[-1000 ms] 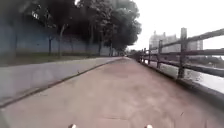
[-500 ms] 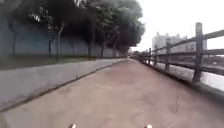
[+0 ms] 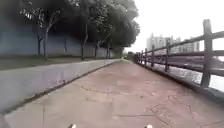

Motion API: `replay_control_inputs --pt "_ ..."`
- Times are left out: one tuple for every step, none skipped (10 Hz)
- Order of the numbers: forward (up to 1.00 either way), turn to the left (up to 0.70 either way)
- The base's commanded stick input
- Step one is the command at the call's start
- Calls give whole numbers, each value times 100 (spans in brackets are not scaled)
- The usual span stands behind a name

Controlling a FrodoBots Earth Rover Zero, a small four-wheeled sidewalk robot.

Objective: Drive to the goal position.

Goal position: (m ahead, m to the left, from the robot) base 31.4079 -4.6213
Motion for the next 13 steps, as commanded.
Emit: replay_control_inputs --pt "100 0" --pt "100 0" --pt "100 0" --pt "100 0" --pt "100 0" --pt "100 -9" --pt "100 -28" --pt "100 -38" --pt "100 -40" --pt "100 -40" --pt "100 -40" --pt "100 -40" --pt "100 -40"
